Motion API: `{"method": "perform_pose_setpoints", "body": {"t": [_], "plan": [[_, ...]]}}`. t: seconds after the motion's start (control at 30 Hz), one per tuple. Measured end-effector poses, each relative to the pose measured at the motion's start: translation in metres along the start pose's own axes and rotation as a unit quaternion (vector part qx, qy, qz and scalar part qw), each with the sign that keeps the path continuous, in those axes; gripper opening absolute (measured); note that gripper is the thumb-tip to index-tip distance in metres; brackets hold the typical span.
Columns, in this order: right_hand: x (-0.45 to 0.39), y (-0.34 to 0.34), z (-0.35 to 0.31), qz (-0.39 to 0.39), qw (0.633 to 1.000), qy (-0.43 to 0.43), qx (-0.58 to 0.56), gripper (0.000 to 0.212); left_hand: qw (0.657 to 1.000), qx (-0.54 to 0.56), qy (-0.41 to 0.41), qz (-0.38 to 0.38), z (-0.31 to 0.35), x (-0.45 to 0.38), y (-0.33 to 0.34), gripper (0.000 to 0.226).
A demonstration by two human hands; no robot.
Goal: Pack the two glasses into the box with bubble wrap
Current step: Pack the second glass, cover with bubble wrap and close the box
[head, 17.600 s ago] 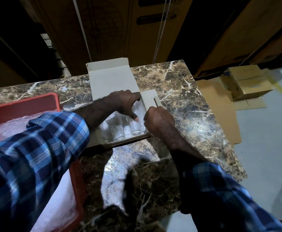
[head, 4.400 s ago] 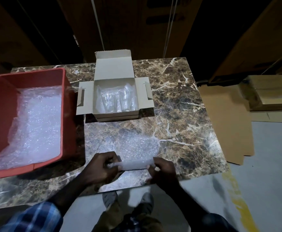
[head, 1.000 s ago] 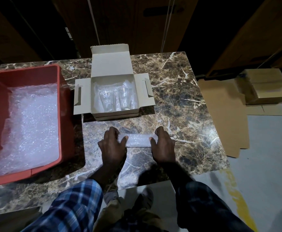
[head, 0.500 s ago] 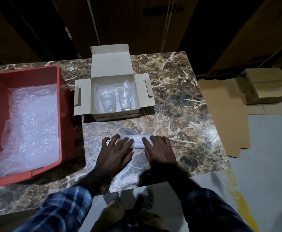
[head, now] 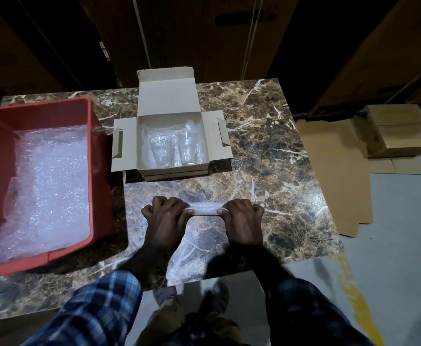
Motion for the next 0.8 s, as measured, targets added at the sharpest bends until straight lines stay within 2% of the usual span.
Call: {"method": "perform_pose_setpoints", "body": {"t": [0.17,0.27,0.37,0.47,0.57,0.67,0.8], "plan": [[-0.015,-0.007,0.003,-0.041,0.999,0.030,0.002,0.037,0.998,0.031,-0.048,0.006,0.000,-0.013,-0.005,0.013],[-0.025,-0.009,0.004,-0.084,0.994,0.068,-0.020,0.029,0.997,0.042,-0.067,0.002,-0.004,-0.023,-0.007,0.015],[-0.028,-0.011,0.005,-0.077,0.991,0.093,-0.051,0.021,0.996,0.040,-0.073,-0.009,-0.009,-0.027,-0.004,0.026],[-0.028,-0.008,0.004,-0.060,0.997,0.036,0.011,0.021,0.997,0.016,-0.072,-0.013,-0.012,-0.027,-0.002,0.032],[-0.029,-0.007,0.010,-0.047,0.999,0.006,0.021,0.019,0.999,-0.003,-0.031,-0.007,-0.014,-0.029,-0.002,0.027],[-0.023,0.002,0.014,-0.043,0.998,-0.037,-0.005,0.020,1.000,-0.020,0.024,-0.005,-0.012,-0.028,-0.002,0.025],[-0.015,0.005,0.018,-0.009,0.992,-0.091,-0.084,0.011,0.994,-0.064,0.089,-0.005,-0.006,-0.017,-0.005,0.035]]}}
Point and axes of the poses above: each hand's wrist, its own x-axis away from the middle knuckle, its own y-axis out of the palm, z = x × y, the point moved 2 cm from there along -x, towards the middle knuckle, and after that the axes turned 1 degree about x, right-handed, at the moved point
